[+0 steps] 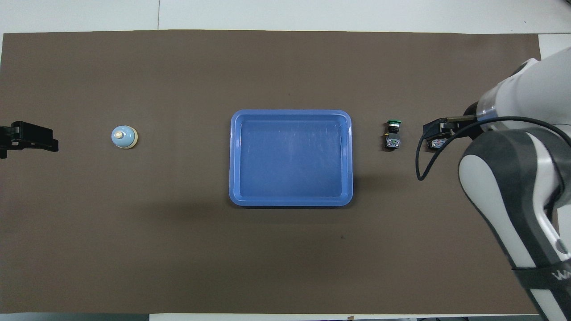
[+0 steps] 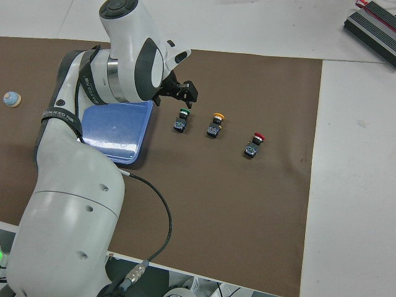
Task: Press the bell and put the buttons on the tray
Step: 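Reach the right gripper to the green-topped button and grasp it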
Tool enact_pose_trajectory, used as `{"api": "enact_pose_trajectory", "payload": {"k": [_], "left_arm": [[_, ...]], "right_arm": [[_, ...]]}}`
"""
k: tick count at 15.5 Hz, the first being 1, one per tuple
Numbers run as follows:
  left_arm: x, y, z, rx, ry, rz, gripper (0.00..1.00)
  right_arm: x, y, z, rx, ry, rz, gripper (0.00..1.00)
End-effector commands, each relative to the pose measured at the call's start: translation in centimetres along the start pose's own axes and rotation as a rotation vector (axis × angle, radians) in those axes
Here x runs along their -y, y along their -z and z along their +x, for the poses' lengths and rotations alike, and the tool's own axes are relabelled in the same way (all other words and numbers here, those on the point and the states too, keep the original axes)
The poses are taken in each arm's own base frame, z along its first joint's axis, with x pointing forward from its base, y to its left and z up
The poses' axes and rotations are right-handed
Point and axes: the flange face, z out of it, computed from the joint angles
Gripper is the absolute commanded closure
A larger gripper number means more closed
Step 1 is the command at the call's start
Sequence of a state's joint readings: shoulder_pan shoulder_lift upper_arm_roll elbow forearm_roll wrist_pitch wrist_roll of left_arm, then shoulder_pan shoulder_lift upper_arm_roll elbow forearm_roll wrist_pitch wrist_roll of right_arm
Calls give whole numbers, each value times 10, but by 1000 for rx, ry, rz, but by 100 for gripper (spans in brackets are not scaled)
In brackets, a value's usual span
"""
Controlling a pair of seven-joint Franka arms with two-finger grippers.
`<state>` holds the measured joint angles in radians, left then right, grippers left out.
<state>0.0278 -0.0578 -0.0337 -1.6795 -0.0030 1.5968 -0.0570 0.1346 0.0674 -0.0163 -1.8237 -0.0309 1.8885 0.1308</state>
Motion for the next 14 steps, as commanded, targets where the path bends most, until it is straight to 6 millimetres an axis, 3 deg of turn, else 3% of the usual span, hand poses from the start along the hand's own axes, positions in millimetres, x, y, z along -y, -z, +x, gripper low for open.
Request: {"api": "enact_pose_trajectory", "payload": {"k": [1,8,14], "left_arm": [[1,1,-5,1,-5,2,0],[1,1,-5,3,-5,2,0],[1,1,-5,1,-5,2,0]], "right_arm": [[17,-45,6,-23,-6,5,0],[36,-140,19,-86,-35,20,0],[41,-187,29,-95,-32,23,0]]}}
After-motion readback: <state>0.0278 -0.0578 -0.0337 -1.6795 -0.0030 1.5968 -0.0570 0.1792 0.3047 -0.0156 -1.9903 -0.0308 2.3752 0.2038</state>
